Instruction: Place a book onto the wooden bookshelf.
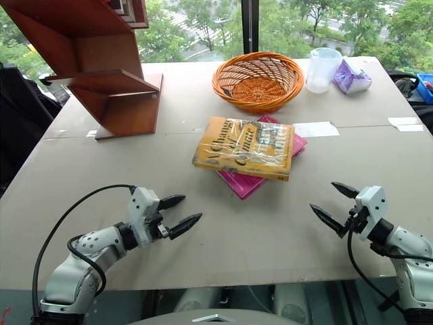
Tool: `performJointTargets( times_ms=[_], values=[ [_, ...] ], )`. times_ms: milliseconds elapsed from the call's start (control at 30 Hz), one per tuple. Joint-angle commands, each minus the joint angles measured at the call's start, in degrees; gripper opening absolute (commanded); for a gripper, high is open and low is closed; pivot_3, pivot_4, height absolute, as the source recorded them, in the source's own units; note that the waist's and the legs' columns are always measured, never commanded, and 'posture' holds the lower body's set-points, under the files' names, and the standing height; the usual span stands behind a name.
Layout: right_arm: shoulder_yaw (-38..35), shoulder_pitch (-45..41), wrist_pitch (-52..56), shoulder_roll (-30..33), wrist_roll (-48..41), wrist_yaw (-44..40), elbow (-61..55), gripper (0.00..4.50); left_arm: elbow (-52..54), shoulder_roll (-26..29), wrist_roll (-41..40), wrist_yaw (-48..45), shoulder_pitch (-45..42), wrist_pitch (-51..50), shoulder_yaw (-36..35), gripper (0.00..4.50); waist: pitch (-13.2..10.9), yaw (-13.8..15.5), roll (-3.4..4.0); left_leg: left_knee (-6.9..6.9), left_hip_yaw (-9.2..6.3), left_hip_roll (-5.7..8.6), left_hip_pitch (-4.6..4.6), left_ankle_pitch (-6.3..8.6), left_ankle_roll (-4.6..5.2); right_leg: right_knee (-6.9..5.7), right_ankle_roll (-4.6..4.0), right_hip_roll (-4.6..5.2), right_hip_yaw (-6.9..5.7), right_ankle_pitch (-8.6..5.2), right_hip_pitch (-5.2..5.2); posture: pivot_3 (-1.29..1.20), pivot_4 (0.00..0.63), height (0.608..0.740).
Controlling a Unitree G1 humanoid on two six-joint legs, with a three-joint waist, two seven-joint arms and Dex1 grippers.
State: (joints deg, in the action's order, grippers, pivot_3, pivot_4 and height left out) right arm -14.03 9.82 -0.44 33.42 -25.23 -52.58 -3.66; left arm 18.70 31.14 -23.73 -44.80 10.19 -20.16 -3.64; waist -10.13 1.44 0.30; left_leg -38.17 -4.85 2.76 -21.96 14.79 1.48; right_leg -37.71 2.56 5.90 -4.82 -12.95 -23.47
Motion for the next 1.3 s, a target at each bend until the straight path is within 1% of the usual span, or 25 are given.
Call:
performJointTargets(
  times_ms=[33, 233, 367, 500, 533, 567, 600, 667, 700, 800, 833, 1000, 1133, 1300],
  values=[
    [-1.3, -0.4, -0.2, 1.3, 1.0, 0.8, -0.3, 4.50, -0.6, 0.2, 0.3, 0.3, -0.2, 0.9, -0.7, 4.45, 0.0, 0.0, 0.00, 0.00, 0.00, 0.00, 0.00, 0.00, 0.00, 0.00, 0.00, 0.00, 0.00, 0.00, -0.01, 0.00, 0.150, 0.740],
    [-1.5, -1.3, -0.1, 1.1, 1.6, 2.1, 0.2, 4.50, -0.2, 0.1, 0.2, 0.1, 0.2, 1.8, -0.9, 4.45, 0.0, 0.0, -0.03, 0.01, 0.00, -0.01, -0.01, 0.00, 0.00, 0.00, 0.00, 0.00, 0.00, 0.00, -0.02, 0.00, 0.150, 0.740],
    [-1.8, -3.2, 0.8, 0.3, 2.5, 5.8, 0.2, 4.50, -0.9, 2.0, 1.3, -2.7, -0.6, 5.8, -1.3, 4.45, -0.1, 0.0, -0.14, 0.01, 0.02, -0.01, -0.04, 0.00, 0.00, 0.01, 0.00, 0.00, 0.02, 0.00, -0.07, 0.00, 0.150, 0.740],
    [-2.1, -5.9, 2.3, 0.2, 2.1, 8.4, 0.4, 4.50, -1.6, 4.7, -1.8, -7.2, -3.7, 6.1, -3.4, 4.45, -0.3, -0.1, -0.26, 0.03, 0.02, -0.01, -0.15, 0.00, 0.00, 0.05, -0.02, -0.04, 0.02, 0.01, -0.19, 0.00, 0.150, 0.740],
    [-2.4, -6.9, 3.4, 0.3, 1.5, 8.9, 0.4, 3.94, -1.7, 5.5, -3.0, -8.5, -5.0, 5.7, -4.1, 4.50, -0.3, -0.1, -0.26, 0.03, 0.04, -0.01, -0.20, 0.01, 0.01, 0.09, -0.03, -0.06, 0.03, 0.02, -0.23, 0.00, 0.150, 0.740],
    [-2.5, -7.8, 4.1, 0.5, 1.3, 9.2, 0.5, 3.74, -1.8, 6.2, -3.8, -9.3, -6.1, 5.3, -4.6, 4.50, -0.4, -0.2, -0.28, 0.03, 0.05, 0.00, -0.24, 0.02, 0.03, 0.11, -0.07, -0.06, 0.04, 0.05, -0.25, 0.00, 0.150, 0.740],
    [-2.5, -8.3, 4.6, 0.7, 1.2, 9.4, 0.5, 3.23, -1.9, 6.6, -4.4, -9.8, -6.8, 5.0, -5.0, 4.50, -0.4, -0.2, -0.29, 0.03, 0.08, 0.00, -0.27, 0.02, 0.04, 0.15, -0.12, -0.09, 0.06, 0.08, -0.27, 0.00, 0.150, 0.740],
    [-1.9, -10.9, 6.8, 0.8, 0.8, 10.0, 0.8, 2.35, -1.9, 7.8, -5.5, -10.9, -9.1, 3.9, -5.5, 4.50, -0.4, -0.3, -0.29, 0.03, 0.08, 0.01, -0.32, 0.04, 0.08, 0.25, -0.13, -0.15, 0.06, 0.11, -0.27, 0.00, 0.150, 0.740],
    [-1.6, -12.2, 8.0, 0.8, 0.8, 10.3, 1.1, 1.78, -1.8, 8.6, -5.8, -11.8, -10.0, 3.6, -5.5, 4.50, -0.5, -0.4, -0.29, 0.03, 0.11, 0.02, -0.34, 0.08, 0.14, 0.30, 0.01, -0.29, 0.08, 0.21, -0.27, 0.00, 0.150, 0.740],
    [-0.1, -16.3, 12.1, 1.0, 0.6, 10.5, 1.4, 0.35, -1.4, 11.0, -6.8, -14.6, -11.8, 2.7, -5.5, 4.50, -0.5, -0.7, -0.27, 0.02, 0.14, 0.03, -0.45, 0.12, 0.22, 0.59, -0.18, -0.41, 0.12, 0.40, -0.28, 0.00, 0.150, 0.740],
    [0.5, -17.6, 13.4, 1.0, 0.9, 10.6, 1.6, 0.08, -1.5, 11.4, -7.2, -15.2, -12.3, 2.3, -5.6, 4.50, -0.5, -0.8, -0.27, 0.02, 0.16, 0.02, -0.48, 0.14, 0.25, 0.68, -0.23, -0.45, 0.15, 0.44, -0.29, 0.00, 0.150, 0.740],
    [4.3, -24.1, 16.7, 0.5, 2.6, 9.7, 3.9, 0.08, -2.1, 11.4, -6.6, -15.3, -13.5, 2.5, -5.6, 4.50, -0.5, -0.7, -0.29, 0.02, 0.33, 0.00, -0.57, 0.19, 0.33, 0.87, -0.45, -0.51, 0.32, 0.59, -0.36, 0.00, 0.150, 0.740],
    [9.1, -25.2, 19.4, 0.6, 2.6, 6.5, 1.4, 0.08, -1.5, 11.4, -6.6, -15.1, -13.0, 2.4, -6.2, 4.50, -0.5, -0.6, -0.31, 0.02, 0.32, 0.00, -0.62, 0.20, 0.34, 0.92, -0.48, -0.51, 0.32, 0.61, -0.36, 0.00, 0.150, 0.740],
    [13.4, -26.2, 22.9, -1.3, 1.5, 5.0, -2.4, 0.08, -1.5, 11.2, -6.5, -14.4, -11.8, 2.9, -7.4, 4.50, -0.5, -0.8, -0.30, 0.01, 0.39, 0.00, -0.65, 0.22, 0.38, 0.94, -0.47, -0.50, 0.43, 0.62, -0.41, 0.00, 0.150, 0.740]
  ],
)
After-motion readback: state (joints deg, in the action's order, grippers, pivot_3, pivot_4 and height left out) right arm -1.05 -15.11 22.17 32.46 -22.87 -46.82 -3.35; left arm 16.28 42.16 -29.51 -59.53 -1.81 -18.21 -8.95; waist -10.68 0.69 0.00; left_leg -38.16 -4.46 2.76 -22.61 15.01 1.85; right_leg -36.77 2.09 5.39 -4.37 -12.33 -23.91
